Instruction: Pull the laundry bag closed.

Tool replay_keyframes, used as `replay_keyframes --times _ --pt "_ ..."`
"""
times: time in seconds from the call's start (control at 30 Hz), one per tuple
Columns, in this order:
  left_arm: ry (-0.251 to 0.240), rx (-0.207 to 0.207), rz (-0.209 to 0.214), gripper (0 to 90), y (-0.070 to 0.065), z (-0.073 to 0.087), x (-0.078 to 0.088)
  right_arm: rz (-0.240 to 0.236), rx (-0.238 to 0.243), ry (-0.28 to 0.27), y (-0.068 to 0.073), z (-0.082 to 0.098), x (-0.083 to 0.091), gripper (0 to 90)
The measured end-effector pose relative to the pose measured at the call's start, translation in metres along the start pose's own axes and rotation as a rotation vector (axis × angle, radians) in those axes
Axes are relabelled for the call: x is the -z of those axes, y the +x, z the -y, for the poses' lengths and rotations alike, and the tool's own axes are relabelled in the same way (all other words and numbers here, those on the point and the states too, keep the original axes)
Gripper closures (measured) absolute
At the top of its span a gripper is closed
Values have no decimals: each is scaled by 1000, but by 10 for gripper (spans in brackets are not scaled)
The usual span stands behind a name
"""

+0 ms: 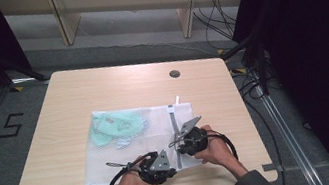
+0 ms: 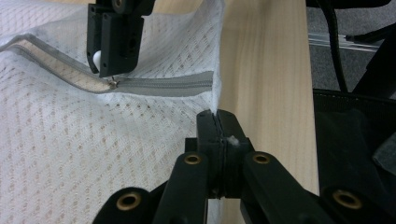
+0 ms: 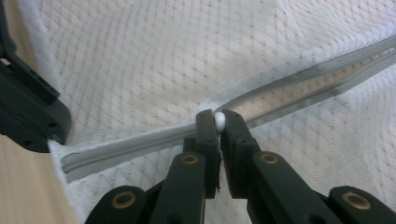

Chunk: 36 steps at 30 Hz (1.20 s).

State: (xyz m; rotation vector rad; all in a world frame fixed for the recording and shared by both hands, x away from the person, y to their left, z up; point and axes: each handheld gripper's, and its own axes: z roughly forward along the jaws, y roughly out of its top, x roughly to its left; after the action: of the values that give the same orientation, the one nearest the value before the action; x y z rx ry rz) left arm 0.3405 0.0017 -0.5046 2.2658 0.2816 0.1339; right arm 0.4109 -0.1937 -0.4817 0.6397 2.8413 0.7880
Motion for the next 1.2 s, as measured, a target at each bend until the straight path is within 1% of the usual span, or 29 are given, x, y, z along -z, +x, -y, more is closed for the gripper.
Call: replay_keyframes --times 0.03,0.07,0.1,0.13,0.23,0.27,0.3,0.33,0.4,0.43,0.47,0.5,0.53,0.57,0.67,0.73,0.77,0.8,0.83,0.9,0.93,0.97,1.03,1.07,1.2 --pt "-1 3 2 893 0 0 0 -3 -8 3 0 0 0 867" --pt "2 -2 1 893 0 0 0 4 -12 -1 0 0 0 867" --pt "7 -7 1 893 1 0 1 1 -6 -8 -1 -1 -1 867" --pt "5 -4 3 893 0 0 0 5 6 -3 -2 -2 0 867" --pt "5 -4 3 893 0 0 0 9 3 1 -3 -2 -1 867" --pt "6 -4 5 893 0 0 1 10 -19 2 -3 -2 -2 867" --pt "8 -7 5 893 0 0 1 12 -1 1 -5 -3 -2 867" --pt "7 -16 -1 893 0 0 1 15 -18 10 -4 -3 -1 867" --pt "9 -18 -1 894 0 0 1 24 -2 -2 -7 -4 -2 867" --pt "7 -10 6 893 0 0 0 21 -15 -1 -8 -4 -2 867" --pt "6 -10 1 894 0 0 1 20 -18 9 -8 -4 -2 867" --pt "7 -9 5 893 0 0 1 17 -24 6 -8 -3 -4 867" --pt "5 -7 6 893 0 0 0 26 0 5 -10 -4 -4 867" --pt "6 -9 3 893 0 0 0 30 -21 7 -9 -4 -4 867" --pt "9 -10 5 893 0 0 1 35 -14 13 -11 -5 -4 867" --pt "1 -1 3 893 0 0 0 36 -15 13 -13 -6 -5 867" --pt "0 2 5 894 0 0 0 34 17 6 -15 -7 -6 867" --pt "0 1 2 893 0 0 1 40 26 9 -16 -7 -6 867" --pt "7 -4 6 894 0 0 1 40 -9 15 -15 -8 -5 867" --pt "10 -6 8 893 0 0 1 43 12 12 -18 -8 -6 867" --pt "11 -4 10 893 0 0 1 39 -17 17 -17 -8 -5 867" --pt "12 -5 11 894 1 0 1 47 -16 15 -18 -8 -6 867" --pt "8 -2 8 894 1 0 1 41 -21 18 -19 -9 -5 867" --pt "1 5 6 894 0 0 1 45 -21 15 -20 -9 -6 867" --pt "-1 7 5 894 0 0 1 50 -18 14 -22 -10 -7 867"
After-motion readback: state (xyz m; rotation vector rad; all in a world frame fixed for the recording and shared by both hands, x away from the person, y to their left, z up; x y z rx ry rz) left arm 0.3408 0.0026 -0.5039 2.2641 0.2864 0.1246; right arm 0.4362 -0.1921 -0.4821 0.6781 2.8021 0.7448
